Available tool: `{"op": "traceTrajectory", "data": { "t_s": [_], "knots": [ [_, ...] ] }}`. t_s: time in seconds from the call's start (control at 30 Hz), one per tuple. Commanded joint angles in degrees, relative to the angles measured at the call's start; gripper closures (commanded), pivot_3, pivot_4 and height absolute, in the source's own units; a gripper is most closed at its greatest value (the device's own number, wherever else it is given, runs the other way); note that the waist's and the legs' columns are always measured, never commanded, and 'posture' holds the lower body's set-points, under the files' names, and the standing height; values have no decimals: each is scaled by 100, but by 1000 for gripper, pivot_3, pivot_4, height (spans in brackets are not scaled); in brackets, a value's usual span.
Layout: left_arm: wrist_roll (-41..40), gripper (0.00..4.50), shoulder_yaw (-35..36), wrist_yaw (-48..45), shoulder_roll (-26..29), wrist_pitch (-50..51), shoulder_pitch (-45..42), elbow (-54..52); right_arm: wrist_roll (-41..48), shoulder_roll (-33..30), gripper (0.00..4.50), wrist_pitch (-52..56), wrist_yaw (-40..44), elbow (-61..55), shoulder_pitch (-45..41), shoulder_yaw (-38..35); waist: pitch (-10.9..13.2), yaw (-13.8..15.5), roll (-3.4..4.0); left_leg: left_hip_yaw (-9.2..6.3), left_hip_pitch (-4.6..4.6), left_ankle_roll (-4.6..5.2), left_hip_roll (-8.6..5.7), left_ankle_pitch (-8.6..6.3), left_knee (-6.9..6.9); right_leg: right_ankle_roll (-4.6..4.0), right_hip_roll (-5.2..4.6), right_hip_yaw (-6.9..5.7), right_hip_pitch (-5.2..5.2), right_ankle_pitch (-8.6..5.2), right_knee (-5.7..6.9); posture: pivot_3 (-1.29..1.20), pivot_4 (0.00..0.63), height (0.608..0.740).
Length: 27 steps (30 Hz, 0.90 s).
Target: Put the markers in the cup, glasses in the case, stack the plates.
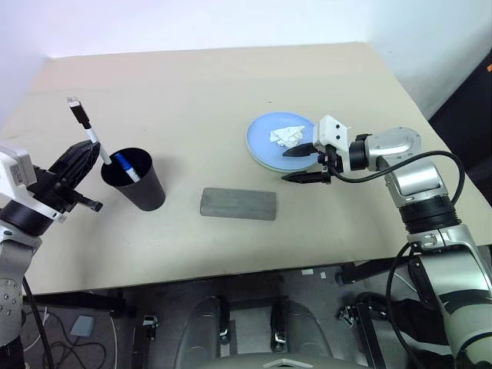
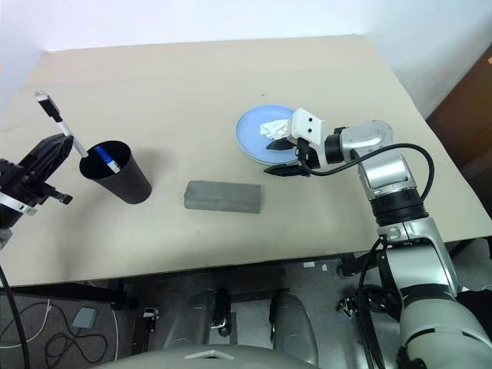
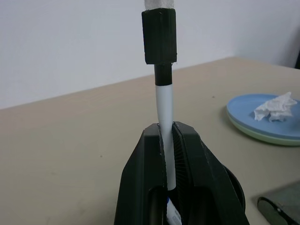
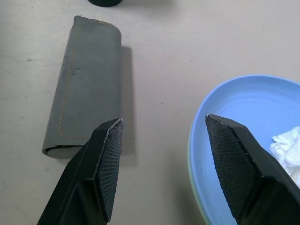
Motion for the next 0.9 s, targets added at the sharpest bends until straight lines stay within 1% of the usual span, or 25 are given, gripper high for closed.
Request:
{"op": "traceTrajectory", "data": {
  "t_s": [0.03, 0.07, 0.3, 0.37, 0.47, 0.63, 0.7, 0.8, 0.9],
  "knots": [
    [-102, 3253, 88, -66, 13, -17, 9, -66, 80, -123, 1485, 3, -59, -238, -13, -197, 0, 12, 0, 0, 0, 0, 0, 0, 0, 0, 0, 0, 0, 0, 0, 0, 150, 719],
    [-114, 2998, 100, -81, 27, 7, 18, -66, 79, -121, 1485, 1, -68, -239, -16, -193, 0, 14, 0, -1, 0, 0, 0, -1, 0, 0, -1, -1, 0, 0, 0, 0, 150, 719],
    [-140, 548, 206, -6, 51, 36, 30, -183, 40, -76, 1485, -114, -97, -85, -103, -155, 0, 11, 0, -1, 0, 1, 0, -1, -1, 0, -1, -1, 0, 0, 0, 0, 150, 719],
    [-176, 30, 264, 14, 95, 79, 62, -262, 43, -56, 1485, -133, -101, -58, -118, -151, 0, 10, 0, -1, 0, 1, 0, -1, -1, 0, -1, 0, 0, 0, 0, 0, 150, 719],
    [-470, 30, 423, -163, 181, 158, 114, -369, 80, -16, 1485, -129, -109, 2, -172, -174, 0, 8, 0, -1, 0, 1, 0, -1, 0, 0, -1, -1, 0, 0, 0, 0, 150, 719],
    [-1207, 30, 1062, -380, 497, 552, 320, -345, 214, 55, 1485, -83, -97, 129, -213, -267, 1, -3, 0, -1, 0, 1, 0, -1, -1, -1, -1, -1, -1, 0, -1, 0, 150, 719],
    [-1403, 30, 1370, -574, 577, 700, 612, -394, 393, 124, 1485, -8, -136, 143, -206, -400, 1, -14, 1, -1, -1, 1, 0, -1, -1, -1, -2, 0, -3, -1, -2, 0, 150, 719],
    [-1856, 30, 1836, -745, 552, 889, 1105, -562, 611, 176, 1485, 119, -181, 127, -149, -586, 2, -20, 3, 0, -3, 0, 0, -1, -6, -1, -2, 2, -5, -1, -5, 0, 150, 719],
    [-1909, 30, 1927, -902, 503, 900, 1506, -740, 737, 213, 1485, 207, -245, 38, -7, -709, 3, -2, 3, -3, -3, 0, 1, -2, -6, -2, -3, -1, -17, -2, -8, 0, 150, 719]
  ]
}}
